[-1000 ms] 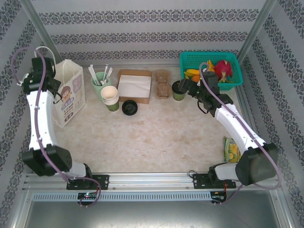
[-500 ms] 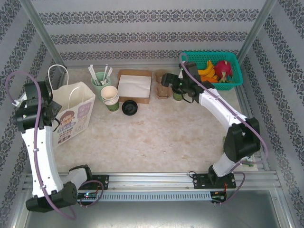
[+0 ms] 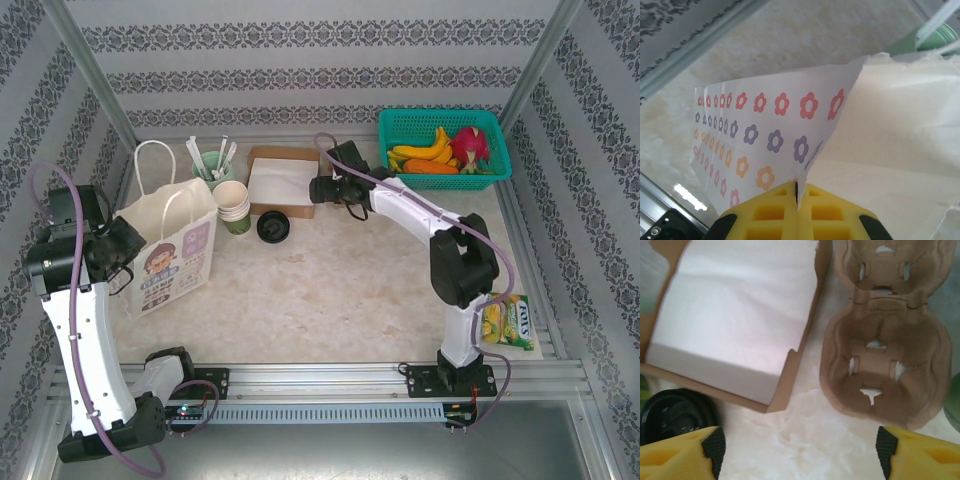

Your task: Pack the takeout coffee

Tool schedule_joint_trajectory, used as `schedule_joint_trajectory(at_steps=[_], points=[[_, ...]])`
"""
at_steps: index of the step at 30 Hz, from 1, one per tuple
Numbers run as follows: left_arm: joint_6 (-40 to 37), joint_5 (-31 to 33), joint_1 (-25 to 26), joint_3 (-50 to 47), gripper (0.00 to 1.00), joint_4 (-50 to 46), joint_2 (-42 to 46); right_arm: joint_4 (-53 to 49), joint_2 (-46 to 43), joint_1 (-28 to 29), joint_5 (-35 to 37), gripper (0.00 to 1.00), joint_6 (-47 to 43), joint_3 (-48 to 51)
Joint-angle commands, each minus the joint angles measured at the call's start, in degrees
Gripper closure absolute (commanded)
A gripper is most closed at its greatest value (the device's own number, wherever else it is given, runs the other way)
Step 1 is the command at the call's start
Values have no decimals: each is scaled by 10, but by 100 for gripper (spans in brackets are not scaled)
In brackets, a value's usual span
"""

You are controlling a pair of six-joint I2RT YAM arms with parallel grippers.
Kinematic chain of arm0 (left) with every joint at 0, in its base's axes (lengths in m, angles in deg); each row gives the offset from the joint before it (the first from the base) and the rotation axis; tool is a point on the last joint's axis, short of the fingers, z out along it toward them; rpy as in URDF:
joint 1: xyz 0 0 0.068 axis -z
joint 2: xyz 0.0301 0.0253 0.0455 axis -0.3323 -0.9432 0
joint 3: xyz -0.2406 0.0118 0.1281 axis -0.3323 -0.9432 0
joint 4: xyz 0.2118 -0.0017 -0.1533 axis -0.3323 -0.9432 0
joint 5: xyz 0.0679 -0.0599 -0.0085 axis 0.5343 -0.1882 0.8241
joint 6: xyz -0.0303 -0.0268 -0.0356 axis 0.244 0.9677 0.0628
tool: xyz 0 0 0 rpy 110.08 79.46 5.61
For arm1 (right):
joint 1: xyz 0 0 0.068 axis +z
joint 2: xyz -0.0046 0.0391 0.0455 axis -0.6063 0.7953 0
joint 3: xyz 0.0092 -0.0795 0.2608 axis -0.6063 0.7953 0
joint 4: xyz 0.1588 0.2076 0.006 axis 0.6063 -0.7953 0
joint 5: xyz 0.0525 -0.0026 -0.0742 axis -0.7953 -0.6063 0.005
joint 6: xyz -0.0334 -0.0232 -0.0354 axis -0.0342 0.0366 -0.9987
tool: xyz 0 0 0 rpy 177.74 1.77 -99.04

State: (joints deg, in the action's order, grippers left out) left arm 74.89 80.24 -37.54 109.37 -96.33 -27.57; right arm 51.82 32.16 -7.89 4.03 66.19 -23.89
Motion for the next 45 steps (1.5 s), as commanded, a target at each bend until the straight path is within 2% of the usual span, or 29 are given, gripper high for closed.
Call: schedule_joint_trajectory(at_steps=[1, 5, 9, 12, 15, 25, 28, 32, 39, 45], points=[[-40, -45, -4, 27, 100, -26, 11, -76, 50, -14, -4, 27, -90, -59], [-45, -55, -4, 36, 100, -32, 15, -132, 110, -8, 16, 40, -123, -138], [-47, -110, -4, 29, 100, -17, 18, -163, 158, -1, 43, 50, -129, -194], [-47, -147, -4, 15, 100, 1, 21, -174, 183, 3, 66, 54, -130, -223], [-40, -191, -4, -12, 100, 27, 24, -183, 205, 3, 77, 58, -128, -247], [-19, -218, -4, -37, 100, 50, 21, -195, 228, 9, 81, 78, -130, -264], [-15, -199, -4, -27, 100, 42, 13, -195, 211, 15, 81, 82, -131, -250], [-8, -194, -4, -22, 100, 49, 8, -203, 176, 22, 79, 84, -105, -216], [1, -238, -4, -30, 100, 75, 4, -212, 109, 30, 29, 86, -56, -137], [57, -273, -3, -26, 100, 77, 10, -216, 13, 40, -5, 87, -128, -4]])
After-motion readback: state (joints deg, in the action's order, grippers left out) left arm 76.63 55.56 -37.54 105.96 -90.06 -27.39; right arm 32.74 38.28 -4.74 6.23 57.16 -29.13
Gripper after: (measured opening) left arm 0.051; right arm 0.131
